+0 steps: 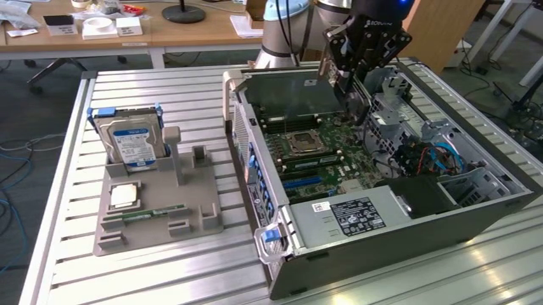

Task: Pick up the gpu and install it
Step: 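Pick up the gpu and move the gpu toward the slot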

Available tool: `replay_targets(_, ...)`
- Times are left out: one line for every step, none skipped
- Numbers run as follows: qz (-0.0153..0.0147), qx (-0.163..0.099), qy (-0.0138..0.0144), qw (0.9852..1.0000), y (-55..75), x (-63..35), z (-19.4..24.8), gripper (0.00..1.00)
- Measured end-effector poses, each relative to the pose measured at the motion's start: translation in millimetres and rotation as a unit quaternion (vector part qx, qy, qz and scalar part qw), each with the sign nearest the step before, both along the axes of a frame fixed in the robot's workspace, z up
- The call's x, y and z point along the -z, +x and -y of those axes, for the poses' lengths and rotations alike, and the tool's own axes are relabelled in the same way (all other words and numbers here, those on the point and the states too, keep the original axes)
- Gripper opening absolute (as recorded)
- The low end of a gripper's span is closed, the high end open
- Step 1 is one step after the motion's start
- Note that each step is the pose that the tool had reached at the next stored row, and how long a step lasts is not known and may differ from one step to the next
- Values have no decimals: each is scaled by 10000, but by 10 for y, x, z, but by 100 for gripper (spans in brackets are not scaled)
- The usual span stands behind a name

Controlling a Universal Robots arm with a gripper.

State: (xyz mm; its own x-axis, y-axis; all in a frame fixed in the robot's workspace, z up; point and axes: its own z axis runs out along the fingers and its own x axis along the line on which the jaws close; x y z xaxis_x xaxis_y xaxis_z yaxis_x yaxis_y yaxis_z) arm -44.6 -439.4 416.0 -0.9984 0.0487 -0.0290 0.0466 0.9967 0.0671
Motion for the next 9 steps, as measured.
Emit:
replay_targets(0,0,0,10000,3,0,0,27)
replay_targets(0,0,0,10000,6,0,0,27)
replay_targets(0,0,0,10000,9,0,0,27)
replay_targets(0,0,0,10000,13,0,0,27)
replay_targets(0,0,0,10000,16,0,0,27)
replay_targets(0,0,0,10000,20,0,0,27)
replay_targets(0,0,0,10000,24,0,0,27)
replay_targets(0,0,0,10000,29,0,0,27)
replay_targets(0,0,0,10000,35,0,0,27)
